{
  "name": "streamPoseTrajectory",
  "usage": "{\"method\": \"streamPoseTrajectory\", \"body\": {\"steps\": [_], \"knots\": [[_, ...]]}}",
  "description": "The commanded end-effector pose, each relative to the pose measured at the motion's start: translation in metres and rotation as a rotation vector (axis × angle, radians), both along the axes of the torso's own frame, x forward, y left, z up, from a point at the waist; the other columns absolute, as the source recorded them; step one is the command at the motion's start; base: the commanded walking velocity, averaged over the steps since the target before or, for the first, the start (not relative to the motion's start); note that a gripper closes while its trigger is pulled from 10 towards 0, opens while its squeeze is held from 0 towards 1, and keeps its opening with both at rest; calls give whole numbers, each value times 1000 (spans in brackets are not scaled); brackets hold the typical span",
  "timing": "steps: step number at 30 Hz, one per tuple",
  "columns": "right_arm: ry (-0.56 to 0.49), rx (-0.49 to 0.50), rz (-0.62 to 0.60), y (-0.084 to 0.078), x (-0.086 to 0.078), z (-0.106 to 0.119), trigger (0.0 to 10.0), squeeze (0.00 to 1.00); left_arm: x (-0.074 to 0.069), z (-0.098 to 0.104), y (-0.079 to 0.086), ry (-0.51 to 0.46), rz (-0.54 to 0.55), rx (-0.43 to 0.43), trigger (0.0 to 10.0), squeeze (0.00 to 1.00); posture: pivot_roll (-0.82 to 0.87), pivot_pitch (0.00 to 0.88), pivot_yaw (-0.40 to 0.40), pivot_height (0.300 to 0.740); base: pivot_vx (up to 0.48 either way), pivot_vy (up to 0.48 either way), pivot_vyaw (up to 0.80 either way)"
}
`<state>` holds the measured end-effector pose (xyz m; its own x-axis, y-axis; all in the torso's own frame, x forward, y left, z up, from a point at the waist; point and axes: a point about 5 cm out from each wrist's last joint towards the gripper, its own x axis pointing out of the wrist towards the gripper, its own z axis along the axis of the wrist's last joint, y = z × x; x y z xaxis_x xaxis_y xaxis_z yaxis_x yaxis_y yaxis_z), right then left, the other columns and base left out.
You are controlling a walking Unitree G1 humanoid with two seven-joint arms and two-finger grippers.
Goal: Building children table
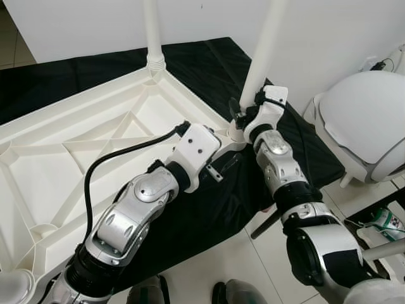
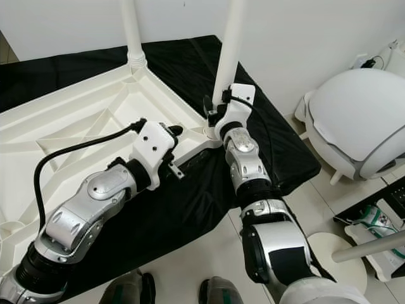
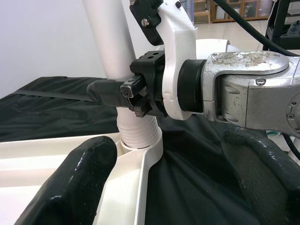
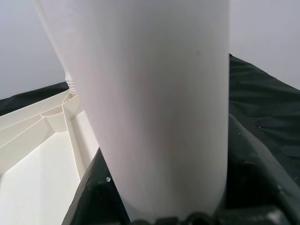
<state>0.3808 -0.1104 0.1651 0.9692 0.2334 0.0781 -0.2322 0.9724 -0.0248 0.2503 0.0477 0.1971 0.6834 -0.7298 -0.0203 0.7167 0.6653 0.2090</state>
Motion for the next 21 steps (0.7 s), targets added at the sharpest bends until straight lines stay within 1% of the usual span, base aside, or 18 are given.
{"method": "streamPoseTrajectory", "body": {"steps": [1,6,9,11,21], "knots": [[170,-26,-14,-4,-11,-43,10000,0,-4,-1,-2,12,-48,9,10000,0,12,58,-18,740,0,0,0],[171,-28,-19,-6,-12,-45,10000,0,-4,-1,-2,11,-49,9,10000,0,11,56,-17,740,0,0,0],[177,-76,-17,-4,-20,-56,10000,0,-3,0,-2,9,-49,9,10000,0,11,56,-15,740,0,0,0],[177,-81,-14,-3,-22,-58,10000,0,-3,0,-2,8,-49,8,10000,0,10,59,-15,740,0,0,0],[180,-73,-31,-6,-21,-57,10000,0,-2,1,-2,7,-49,8,10000,0,9,59,-14,740,0,0,0]]}}
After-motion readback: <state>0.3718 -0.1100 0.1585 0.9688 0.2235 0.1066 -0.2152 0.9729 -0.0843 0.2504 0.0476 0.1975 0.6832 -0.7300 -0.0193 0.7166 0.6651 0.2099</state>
